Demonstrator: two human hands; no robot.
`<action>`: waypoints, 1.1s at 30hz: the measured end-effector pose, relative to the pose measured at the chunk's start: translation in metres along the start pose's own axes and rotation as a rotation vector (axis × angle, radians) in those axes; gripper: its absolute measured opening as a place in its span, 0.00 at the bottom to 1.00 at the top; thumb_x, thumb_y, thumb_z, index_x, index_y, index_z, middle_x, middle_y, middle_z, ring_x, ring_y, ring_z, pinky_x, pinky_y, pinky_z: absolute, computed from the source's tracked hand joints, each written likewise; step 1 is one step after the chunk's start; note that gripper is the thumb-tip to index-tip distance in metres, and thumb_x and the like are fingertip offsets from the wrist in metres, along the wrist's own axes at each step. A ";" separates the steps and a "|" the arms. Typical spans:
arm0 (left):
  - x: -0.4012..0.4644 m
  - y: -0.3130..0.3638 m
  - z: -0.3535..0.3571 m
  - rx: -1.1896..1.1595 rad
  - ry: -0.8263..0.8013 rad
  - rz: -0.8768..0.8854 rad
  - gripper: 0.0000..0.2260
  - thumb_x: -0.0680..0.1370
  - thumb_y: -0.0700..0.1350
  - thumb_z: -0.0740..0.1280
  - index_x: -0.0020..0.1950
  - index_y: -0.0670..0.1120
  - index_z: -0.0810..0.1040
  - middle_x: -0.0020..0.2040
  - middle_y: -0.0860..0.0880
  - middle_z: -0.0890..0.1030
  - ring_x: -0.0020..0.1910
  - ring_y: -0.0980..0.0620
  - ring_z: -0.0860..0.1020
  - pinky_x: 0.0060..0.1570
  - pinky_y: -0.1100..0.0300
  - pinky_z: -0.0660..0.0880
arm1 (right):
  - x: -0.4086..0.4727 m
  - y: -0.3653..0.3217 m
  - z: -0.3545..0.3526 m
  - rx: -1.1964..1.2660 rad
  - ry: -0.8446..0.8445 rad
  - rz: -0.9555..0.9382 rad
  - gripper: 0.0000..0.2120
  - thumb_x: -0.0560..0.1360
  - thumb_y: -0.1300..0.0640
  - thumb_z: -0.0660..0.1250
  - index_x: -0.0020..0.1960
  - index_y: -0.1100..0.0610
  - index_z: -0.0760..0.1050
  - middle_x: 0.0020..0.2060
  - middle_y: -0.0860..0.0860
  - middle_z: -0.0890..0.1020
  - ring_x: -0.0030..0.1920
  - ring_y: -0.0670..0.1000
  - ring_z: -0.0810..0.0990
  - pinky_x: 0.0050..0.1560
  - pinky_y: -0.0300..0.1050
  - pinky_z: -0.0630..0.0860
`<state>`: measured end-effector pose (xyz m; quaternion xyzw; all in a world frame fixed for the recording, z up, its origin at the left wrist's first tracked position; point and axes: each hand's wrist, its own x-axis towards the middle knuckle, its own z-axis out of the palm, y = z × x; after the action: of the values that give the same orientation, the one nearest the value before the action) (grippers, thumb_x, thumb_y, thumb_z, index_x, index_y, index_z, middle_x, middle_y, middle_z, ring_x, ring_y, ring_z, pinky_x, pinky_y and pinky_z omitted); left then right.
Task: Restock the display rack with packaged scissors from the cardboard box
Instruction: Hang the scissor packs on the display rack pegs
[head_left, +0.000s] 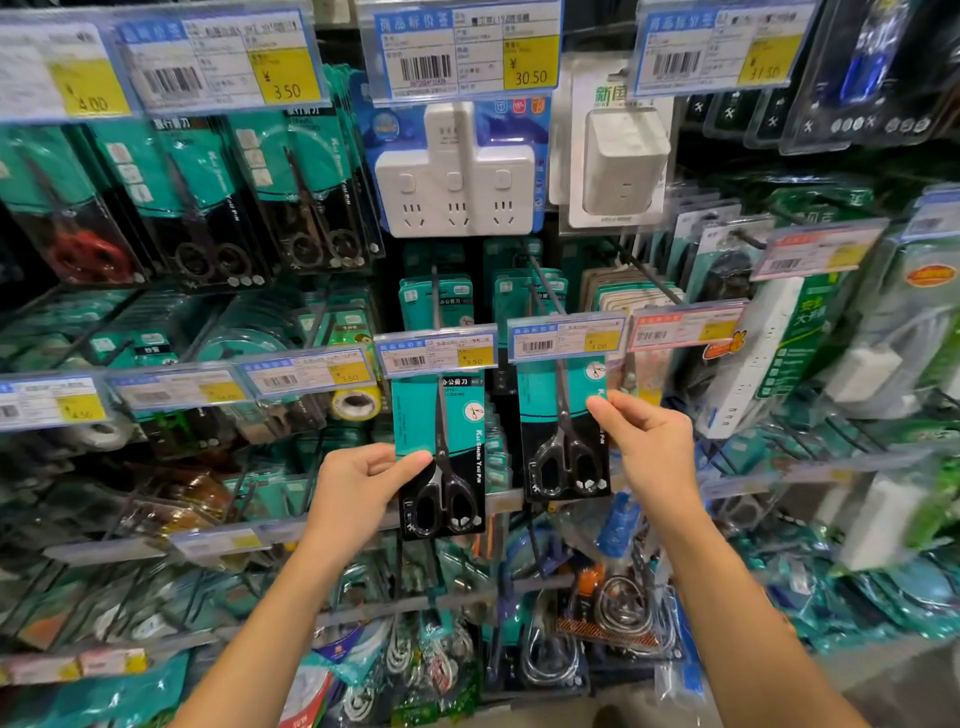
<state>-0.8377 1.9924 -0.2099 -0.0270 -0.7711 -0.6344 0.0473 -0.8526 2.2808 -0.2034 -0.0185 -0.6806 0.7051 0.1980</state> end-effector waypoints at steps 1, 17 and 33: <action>0.000 0.000 -0.001 -0.002 0.005 -0.003 0.03 0.74 0.44 0.74 0.45 0.50 0.87 0.42 0.52 0.88 0.43 0.56 0.86 0.41 0.69 0.79 | 0.001 -0.001 0.000 0.005 0.006 0.011 0.09 0.73 0.58 0.74 0.44 0.44 0.84 0.42 0.42 0.87 0.45 0.39 0.84 0.43 0.27 0.77; 0.001 -0.003 0.006 0.027 0.015 0.005 0.06 0.75 0.41 0.73 0.38 0.49 0.85 0.39 0.53 0.87 0.40 0.59 0.85 0.37 0.70 0.78 | 0.041 0.025 0.032 -0.225 0.172 -0.004 0.16 0.73 0.52 0.74 0.55 0.62 0.83 0.38 0.41 0.83 0.35 0.30 0.77 0.38 0.24 0.71; 0.030 -0.028 0.008 0.073 0.000 0.171 0.16 0.74 0.45 0.74 0.26 0.50 0.78 0.26 0.57 0.79 0.30 0.61 0.77 0.34 0.67 0.74 | 0.061 0.042 0.062 -0.326 0.294 -0.062 0.14 0.75 0.49 0.71 0.55 0.57 0.83 0.37 0.45 0.80 0.41 0.45 0.78 0.46 0.37 0.70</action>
<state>-0.8708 1.9940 -0.2357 -0.0907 -0.7885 -0.5997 0.1022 -0.9373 2.2407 -0.2246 -0.1321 -0.7497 0.5690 0.3111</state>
